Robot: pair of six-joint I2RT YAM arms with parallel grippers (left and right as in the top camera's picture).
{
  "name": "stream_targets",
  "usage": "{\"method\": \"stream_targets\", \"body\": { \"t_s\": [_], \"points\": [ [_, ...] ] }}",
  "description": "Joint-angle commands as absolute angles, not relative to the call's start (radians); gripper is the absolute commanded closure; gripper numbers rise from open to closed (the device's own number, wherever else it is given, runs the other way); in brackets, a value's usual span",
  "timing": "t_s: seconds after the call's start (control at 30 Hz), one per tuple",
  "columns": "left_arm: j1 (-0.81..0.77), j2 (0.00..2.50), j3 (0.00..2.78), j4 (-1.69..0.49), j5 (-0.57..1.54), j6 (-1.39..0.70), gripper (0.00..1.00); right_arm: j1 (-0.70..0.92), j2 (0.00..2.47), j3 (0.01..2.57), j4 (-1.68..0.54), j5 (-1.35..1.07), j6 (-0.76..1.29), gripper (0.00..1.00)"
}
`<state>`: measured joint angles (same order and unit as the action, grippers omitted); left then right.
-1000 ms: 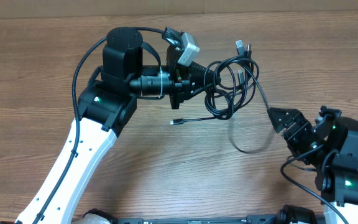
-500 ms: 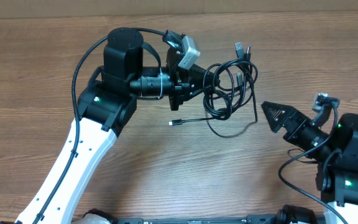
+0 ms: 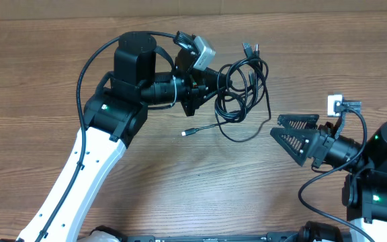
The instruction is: Untangle cables
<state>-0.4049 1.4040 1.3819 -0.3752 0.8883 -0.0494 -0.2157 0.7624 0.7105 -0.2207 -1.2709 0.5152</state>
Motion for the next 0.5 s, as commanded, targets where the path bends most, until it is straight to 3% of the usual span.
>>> {"method": "stream_targets", "body": {
  "t_s": [0.0,0.47],
  "points": [
    [-0.41,1.386,1.394,-0.369,0.883,-0.075,0.96,-0.218,0.757,0.716,-0.136,-1.388,0.58,0.0],
    [-0.546,1.386,1.394,-0.343,0.892,-0.105,0.96,-0.218,0.757,0.715,-0.08,-1.411,0.576,0.0]
  ]
}}
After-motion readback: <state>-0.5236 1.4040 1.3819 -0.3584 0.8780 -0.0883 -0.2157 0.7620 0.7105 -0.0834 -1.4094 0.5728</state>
